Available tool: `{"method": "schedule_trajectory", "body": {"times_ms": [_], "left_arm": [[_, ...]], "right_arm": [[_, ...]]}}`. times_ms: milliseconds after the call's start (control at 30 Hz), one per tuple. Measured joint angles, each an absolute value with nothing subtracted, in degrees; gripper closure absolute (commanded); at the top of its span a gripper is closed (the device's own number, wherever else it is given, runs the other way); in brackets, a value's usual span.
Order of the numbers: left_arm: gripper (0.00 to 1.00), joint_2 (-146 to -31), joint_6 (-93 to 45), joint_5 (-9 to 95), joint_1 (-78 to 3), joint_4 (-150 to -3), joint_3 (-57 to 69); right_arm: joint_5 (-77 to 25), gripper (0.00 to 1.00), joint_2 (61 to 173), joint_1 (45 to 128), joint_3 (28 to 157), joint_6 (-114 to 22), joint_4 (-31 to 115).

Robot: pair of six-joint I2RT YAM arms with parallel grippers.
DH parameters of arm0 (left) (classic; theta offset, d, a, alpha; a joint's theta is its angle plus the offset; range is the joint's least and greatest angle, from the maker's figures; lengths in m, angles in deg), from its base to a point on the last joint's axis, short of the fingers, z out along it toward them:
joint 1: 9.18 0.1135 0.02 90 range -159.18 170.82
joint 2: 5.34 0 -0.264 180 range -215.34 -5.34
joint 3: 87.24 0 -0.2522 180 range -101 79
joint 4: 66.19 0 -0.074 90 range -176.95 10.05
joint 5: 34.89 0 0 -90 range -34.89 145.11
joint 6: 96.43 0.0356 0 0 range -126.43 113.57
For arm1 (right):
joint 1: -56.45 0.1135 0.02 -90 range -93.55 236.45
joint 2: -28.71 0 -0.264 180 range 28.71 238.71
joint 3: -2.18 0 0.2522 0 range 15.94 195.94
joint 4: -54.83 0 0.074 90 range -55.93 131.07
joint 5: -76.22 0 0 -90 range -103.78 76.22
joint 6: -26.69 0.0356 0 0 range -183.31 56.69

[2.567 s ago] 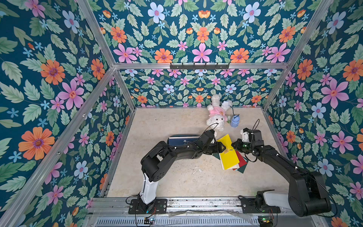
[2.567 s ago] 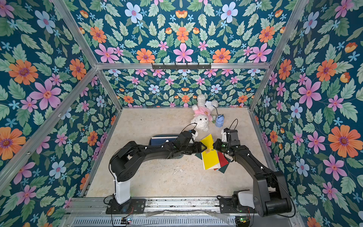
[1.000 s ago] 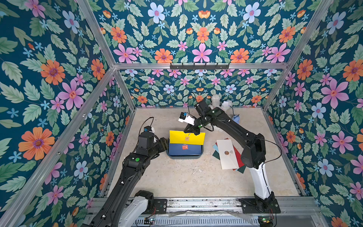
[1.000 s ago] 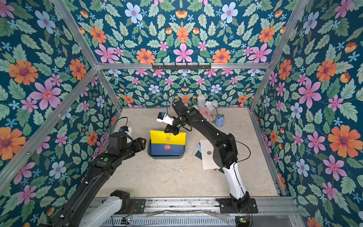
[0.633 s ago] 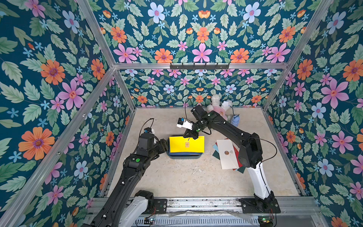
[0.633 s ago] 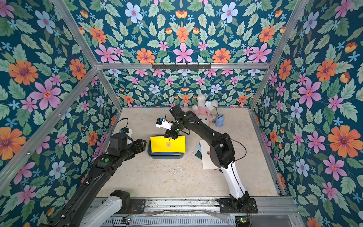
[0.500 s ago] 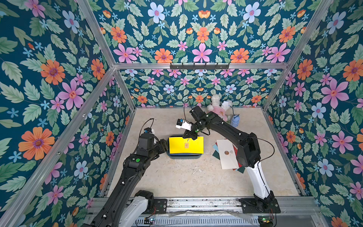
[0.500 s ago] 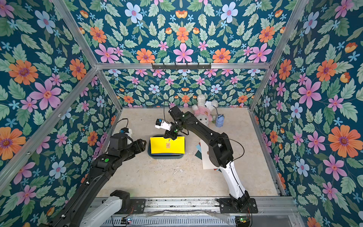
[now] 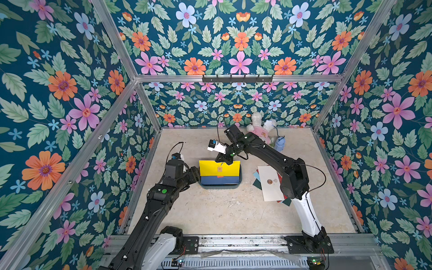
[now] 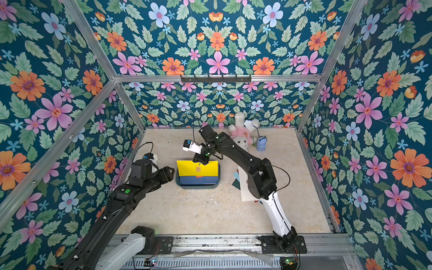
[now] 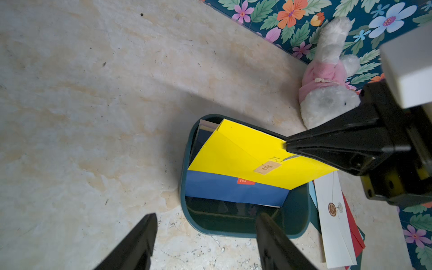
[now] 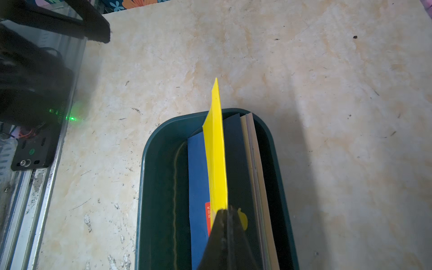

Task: Put the sealed envelopes into the storage box
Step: Place the envelope in the storage box.

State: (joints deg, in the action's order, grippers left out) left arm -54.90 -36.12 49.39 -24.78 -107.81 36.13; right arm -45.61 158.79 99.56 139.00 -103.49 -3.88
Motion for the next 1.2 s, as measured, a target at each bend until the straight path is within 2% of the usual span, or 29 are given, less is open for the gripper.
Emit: {"method": "schedule_trajectory", "body": {"times_ms": [167, 267, 367, 533, 733, 800, 933, 1067, 1200], "left_arm": [[0.25, -54.97, -36.15, 48.91, -24.78, -107.79, 36.26], [0.23, -55.14, -36.21, 48.69, -24.78, -107.74, 36.26], [0.22, -55.19, -36.32, 47.93, -24.76, -107.33, 36.26], [0.21, -55.25, -36.58, 47.10, -24.71, -106.21, 36.28], [0.25, -56.19, -38.92, 42.16, -24.73, -101.93, 37.70], [0.25, -57.00, -39.86, 39.86, -25.04, -99.81, 38.49], [0.26, -59.49, -42.72, 37.30, -28.43, -95.63, 39.28], [0.26, -65.48, -44.45, 37.92, -37.02, -91.48, 37.64], [0.27, -75.82, -46.75, 39.49, -46.59, -85.84, 33.75]], "right_arm": [[-46.12, 1.00, 158.92, 99.87, 138.33, -103.86, -4.12], [-46.01, 0.80, 158.94, 99.98, 137.95, -103.77, -4.09], [-45.15, 0.69, 158.88, 100.00, 137.28, -103.69, -3.64], [-42.86, 0.66, 157.13, 99.98, 135.59, -103.14, -2.56], [-42.38, 0.66, 150.73, 98.73, 130.28, -95.69, 3.29], [-42.66, 0.66, 146.62, 97.42, 123.92, -91.08, 7.38], [-42.82, 0.65, 133.98, 93.44, 103.25, -78.90, 20.12], [-41.22, 0.64, 119.49, 86.34, 81.72, -64.21, 34.37], [-37.29, 0.62, 110.27, 79.10, 68.56, -53.26, 41.00]]}}
